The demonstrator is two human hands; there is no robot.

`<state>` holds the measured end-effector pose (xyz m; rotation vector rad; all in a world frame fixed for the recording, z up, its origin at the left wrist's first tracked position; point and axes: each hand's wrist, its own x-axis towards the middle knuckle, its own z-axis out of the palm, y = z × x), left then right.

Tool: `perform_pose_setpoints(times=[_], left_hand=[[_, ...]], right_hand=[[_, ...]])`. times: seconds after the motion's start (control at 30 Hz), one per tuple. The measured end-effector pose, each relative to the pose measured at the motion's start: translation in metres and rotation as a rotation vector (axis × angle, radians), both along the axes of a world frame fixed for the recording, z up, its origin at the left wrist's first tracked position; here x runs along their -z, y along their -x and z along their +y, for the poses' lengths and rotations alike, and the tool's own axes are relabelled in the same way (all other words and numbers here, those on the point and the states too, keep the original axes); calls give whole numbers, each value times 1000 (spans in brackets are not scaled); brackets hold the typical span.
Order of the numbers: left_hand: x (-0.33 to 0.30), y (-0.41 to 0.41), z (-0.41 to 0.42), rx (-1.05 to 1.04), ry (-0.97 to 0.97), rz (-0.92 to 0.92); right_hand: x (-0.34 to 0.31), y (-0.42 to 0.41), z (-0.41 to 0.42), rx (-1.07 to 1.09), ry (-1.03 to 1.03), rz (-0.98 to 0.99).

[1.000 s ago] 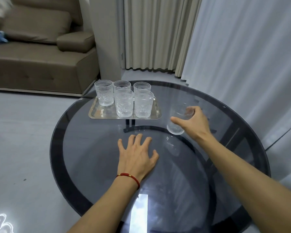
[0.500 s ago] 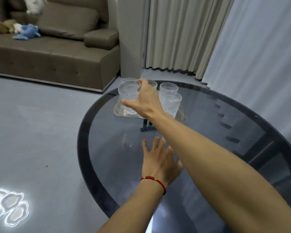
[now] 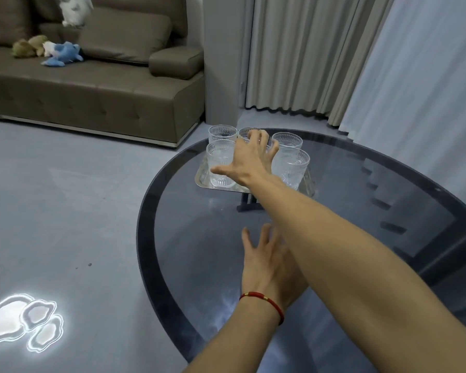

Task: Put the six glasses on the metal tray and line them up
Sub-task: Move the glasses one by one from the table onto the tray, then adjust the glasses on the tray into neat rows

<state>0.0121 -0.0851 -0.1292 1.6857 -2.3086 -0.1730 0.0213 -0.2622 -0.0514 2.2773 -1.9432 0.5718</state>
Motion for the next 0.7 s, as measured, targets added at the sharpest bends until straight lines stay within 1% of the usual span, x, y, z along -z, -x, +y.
perform_pose_setpoints(times=[0.07, 0.1, 0.17, 0.23, 0.27, 0.3, 0.37, 0.43, 0.47, 0.53, 0.63, 0.7], left_hand=[[3, 2, 0, -36, 37, 64], [3, 3, 0, -52, 53, 98], [3, 3, -3, -90, 44, 155], [3, 1, -8, -144, 24, 200], [4, -2, -10, -169, 26, 213], [5, -5, -13, -190, 30, 211], [6, -11, -21, -226, 43, 177], [4, -17, -36, -277, 47, 120], [2, -21, -44, -307, 42, 99], [0, -30, -60, -348, 31, 92], [4, -39, -74, -295, 5, 100], [5, -38, -77, -283, -2, 71]], right_hand=[[-6, 14, 3, -53, -12, -16], [-8, 25, 7, -96, 29, -79], [-8, 56, 18, -171, 186, -319], [2, 95, 33, -116, 342, -525], [10, 114, 41, -40, 363, -561], [22, 132, 48, 26, 330, -561], [50, 160, 58, 66, 149, -495], [75, 174, 68, 23, -60, -328], [83, 177, 71, 2, -114, -239], [91, 177, 75, -10, -117, -149], [89, 173, 76, 8, -90, -125], [87, 173, 81, -6, -90, -132]])
